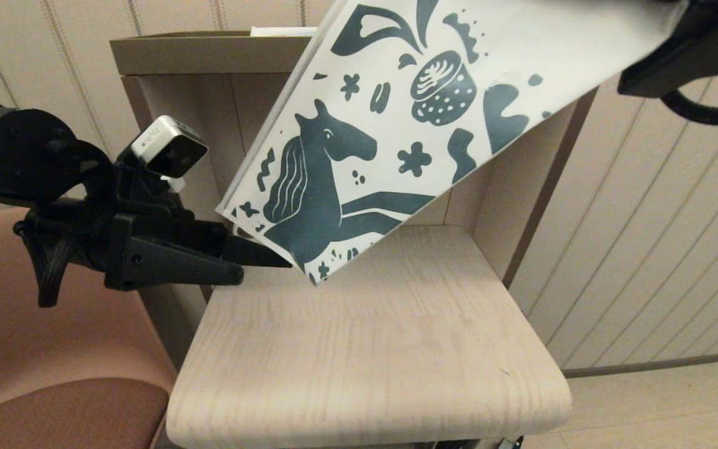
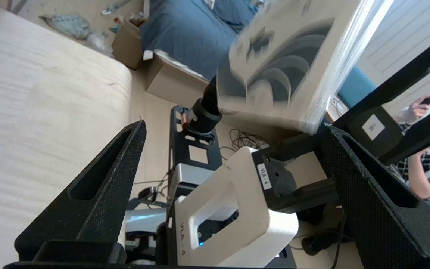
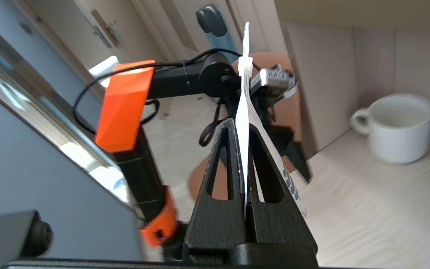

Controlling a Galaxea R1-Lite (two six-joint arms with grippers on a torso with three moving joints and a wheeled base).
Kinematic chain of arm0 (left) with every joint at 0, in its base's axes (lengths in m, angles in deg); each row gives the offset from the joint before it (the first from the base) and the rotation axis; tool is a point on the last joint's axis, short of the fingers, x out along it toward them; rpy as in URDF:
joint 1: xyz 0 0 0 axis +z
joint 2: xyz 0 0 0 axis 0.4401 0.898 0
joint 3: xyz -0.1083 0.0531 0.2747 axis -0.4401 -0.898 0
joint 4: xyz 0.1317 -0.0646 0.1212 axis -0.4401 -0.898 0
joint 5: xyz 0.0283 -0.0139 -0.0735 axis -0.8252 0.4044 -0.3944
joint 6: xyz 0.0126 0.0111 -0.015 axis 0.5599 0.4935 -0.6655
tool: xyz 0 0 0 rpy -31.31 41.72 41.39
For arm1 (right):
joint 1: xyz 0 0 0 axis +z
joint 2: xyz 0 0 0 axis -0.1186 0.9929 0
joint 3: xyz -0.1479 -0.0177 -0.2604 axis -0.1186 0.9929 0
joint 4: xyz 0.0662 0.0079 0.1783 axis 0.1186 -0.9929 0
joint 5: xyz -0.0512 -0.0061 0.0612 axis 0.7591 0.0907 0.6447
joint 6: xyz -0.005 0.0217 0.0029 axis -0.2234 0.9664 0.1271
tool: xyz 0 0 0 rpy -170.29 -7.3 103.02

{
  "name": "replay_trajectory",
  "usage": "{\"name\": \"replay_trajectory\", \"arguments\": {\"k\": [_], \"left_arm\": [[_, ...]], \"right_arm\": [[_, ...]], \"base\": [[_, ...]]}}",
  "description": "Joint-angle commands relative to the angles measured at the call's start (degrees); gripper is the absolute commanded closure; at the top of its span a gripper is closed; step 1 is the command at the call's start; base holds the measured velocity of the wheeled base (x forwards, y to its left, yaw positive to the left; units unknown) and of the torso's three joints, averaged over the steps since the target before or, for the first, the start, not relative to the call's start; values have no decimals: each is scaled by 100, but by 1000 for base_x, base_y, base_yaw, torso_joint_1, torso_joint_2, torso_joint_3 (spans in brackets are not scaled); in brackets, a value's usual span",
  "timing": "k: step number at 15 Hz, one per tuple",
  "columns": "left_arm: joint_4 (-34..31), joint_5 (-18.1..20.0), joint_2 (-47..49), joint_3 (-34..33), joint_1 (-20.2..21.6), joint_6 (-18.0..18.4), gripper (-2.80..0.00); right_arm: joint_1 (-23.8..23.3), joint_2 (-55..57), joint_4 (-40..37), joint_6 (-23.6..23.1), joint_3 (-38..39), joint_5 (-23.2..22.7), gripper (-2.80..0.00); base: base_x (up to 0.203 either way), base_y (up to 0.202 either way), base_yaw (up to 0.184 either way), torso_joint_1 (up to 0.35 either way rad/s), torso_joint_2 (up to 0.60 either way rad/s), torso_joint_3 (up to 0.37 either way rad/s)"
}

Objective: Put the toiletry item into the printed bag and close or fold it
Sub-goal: Hand it to the other hand

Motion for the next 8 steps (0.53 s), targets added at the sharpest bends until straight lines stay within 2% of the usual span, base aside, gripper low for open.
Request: {"name": "replay_trajectory", "arguments": {"k": [1,8], "left_arm": [[-36,60,-34,12,27,19,-280],[-72,95,-91,21,26,19,-280]], "right_arm": [[1,39,-3,175,-13,-24,0],[213,305,-3,387,52,-22,0]], "base": [[0,0,0,0,0,0],[0,0,0,0,0,0]]}}
